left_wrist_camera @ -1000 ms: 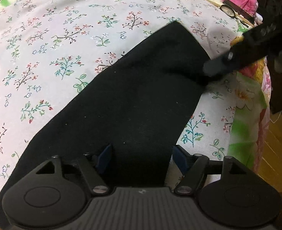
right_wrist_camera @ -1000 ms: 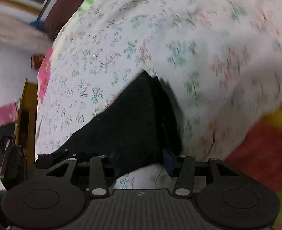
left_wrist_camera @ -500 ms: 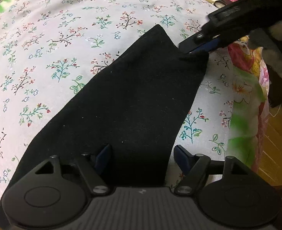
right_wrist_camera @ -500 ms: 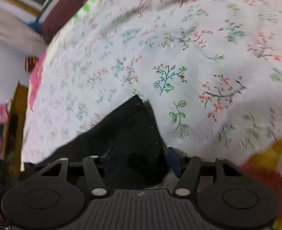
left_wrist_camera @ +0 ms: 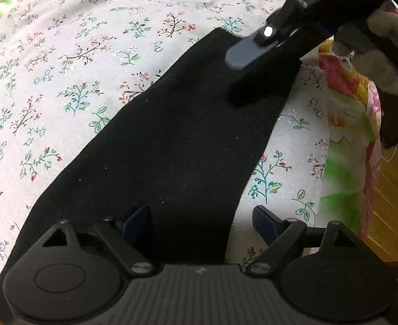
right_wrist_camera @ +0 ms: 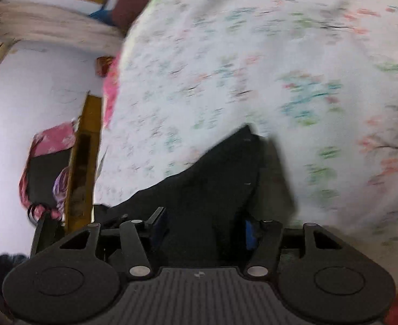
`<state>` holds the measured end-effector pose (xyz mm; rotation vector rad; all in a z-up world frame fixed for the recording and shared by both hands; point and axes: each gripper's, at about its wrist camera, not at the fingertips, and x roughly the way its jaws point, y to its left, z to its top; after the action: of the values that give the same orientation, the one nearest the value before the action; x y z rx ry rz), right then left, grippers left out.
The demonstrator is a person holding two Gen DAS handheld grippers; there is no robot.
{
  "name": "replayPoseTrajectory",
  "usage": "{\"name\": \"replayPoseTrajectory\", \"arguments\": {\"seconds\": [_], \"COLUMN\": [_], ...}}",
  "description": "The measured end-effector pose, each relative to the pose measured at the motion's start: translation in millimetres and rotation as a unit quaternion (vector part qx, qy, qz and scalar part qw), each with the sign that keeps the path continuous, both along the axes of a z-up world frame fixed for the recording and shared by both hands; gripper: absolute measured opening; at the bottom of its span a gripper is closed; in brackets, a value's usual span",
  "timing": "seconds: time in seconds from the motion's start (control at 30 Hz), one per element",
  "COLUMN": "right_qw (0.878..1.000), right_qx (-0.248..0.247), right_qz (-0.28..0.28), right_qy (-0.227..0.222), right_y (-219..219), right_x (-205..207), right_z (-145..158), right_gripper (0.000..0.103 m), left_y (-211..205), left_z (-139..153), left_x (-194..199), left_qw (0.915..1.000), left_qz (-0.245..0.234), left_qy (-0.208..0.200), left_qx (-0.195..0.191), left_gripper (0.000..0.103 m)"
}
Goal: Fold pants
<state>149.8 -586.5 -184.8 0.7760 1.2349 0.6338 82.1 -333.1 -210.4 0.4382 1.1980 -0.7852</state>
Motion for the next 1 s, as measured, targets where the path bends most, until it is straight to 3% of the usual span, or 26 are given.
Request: {"name": "replayPoseTrajectory", "arguments": {"seconds": [0.1,0.2,0.37,0.43,0.57,0.8,1.0], "right_qw": [0.997,0.989,0.967,0.967,0.97,0.972,0.973], "right_qx": [-0.068,-0.122,-0.226,-0.233,-0.226,-0.2,-0.183], "right_qz": [0.022,0.053,0.067,0.049,0.003,-0.001,0.012], "right_qy": [-0.016,-0.059,-0.101,-0.095,-0.091,-0.124,-0.139], "right_y": [22,48,79,75,61,90,130], "right_x": [1,-3,-16,-17,-21,-27,-26], "right_z": [1,21,38,35,38,74,89], "right_gripper": [0.044,0.042,0.008,0.0,0.0,0.0,0.0], "left_y": [-2,-3,-5,-5,-2,9,27], "left_z": [-2,-3,-5,-5,-4,3,6], "left_x": [3,4,3,3,3,4,2], "left_qw": [1.0,1.0,1.0,0.9999,1.0,0.9998,0.9989], "left_qz": [-0.002,-0.004,-0.006,-0.008,-0.005,0.017,0.031], "left_qy": [0.001,0.002,0.002,0.003,0.002,-0.001,-0.015], "left_qx": [0.004,0.006,0.007,0.007,0.001,-0.009,-0.03], "left_gripper": [0.093,0.095,0.097,0.097,0.097,0.096,0.084]}}
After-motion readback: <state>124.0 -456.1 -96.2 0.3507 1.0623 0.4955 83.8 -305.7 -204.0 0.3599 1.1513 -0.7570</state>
